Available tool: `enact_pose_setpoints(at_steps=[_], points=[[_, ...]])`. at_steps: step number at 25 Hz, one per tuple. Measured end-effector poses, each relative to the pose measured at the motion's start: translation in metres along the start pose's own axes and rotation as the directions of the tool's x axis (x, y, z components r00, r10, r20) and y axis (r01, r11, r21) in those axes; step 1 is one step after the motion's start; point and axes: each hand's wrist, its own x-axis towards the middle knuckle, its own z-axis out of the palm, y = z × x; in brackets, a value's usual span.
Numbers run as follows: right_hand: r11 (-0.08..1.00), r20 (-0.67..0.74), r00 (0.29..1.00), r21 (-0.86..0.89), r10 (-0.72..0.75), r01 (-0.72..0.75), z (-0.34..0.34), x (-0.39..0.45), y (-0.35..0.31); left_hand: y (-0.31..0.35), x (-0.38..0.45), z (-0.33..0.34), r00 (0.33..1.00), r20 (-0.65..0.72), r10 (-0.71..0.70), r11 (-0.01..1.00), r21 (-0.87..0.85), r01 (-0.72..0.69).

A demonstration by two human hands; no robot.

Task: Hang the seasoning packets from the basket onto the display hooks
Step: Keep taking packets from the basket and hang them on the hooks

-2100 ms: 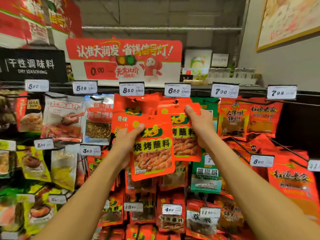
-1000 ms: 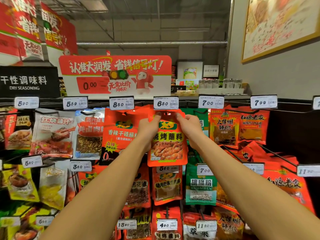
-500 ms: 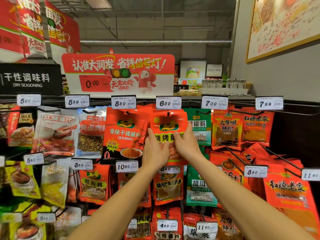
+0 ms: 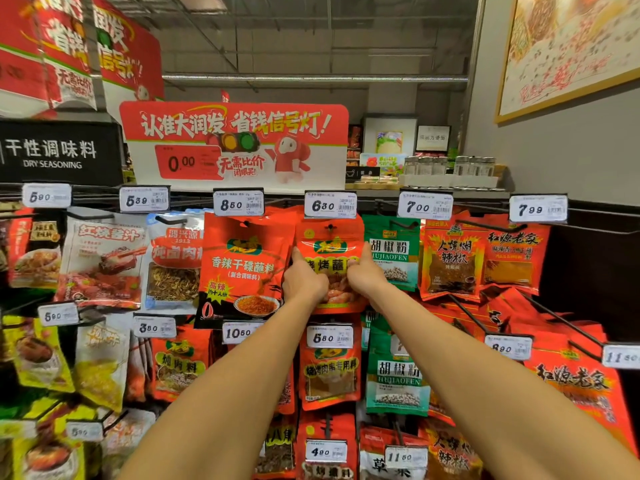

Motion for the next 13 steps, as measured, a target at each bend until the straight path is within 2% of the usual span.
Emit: enact_pose_setpoints(at_steps=[2, 4, 7, 9, 11, 13], points=[[0.998, -0.01, 1.0, 0.07, -0.004, 0.005, -0.004, -0.004, 0.007, -0.005, -0.005, -0.003, 1.0, 0.008, 0.017, 0.994, -0.108, -0.016], [0.991, -0.087, 0.996, 0.127, -0.021, 0.032, -0.011, -0.017, 0.016, -0.012, -0.014, -0.009, 0.999, 0.033, 0.04, 0.979, -0.203, -0.033], [0.976, -0.226, 0.962, 0.116, -0.154, 0.184, -0.025, -0.05, 0.033, -0.023, -0.033, -0.024, 0.993, 0.07, 0.098, 0.954, -0.291, -0.074], [0.948, -0.302, 0.932, 0.18, -0.201, 0.263, -0.031, -0.073, 0.046, -0.034, -0.049, -0.038, 0.98, 0.025, 0.199, 0.919, -0.351, -0.178], [0.913, -0.289, 0.945, 0.325, -0.152, 0.247, -0.034, -0.094, 0.057, -0.047, -0.066, -0.051, 0.975, -0.001, 0.223, 0.892, -0.404, -0.205], [0.86, -0.192, 0.979, 0.485, -0.073, 0.16, -0.03, -0.114, 0.072, -0.066, -0.083, -0.057, 0.984, 0.093, 0.154, 0.861, -0.5, -0.088]])
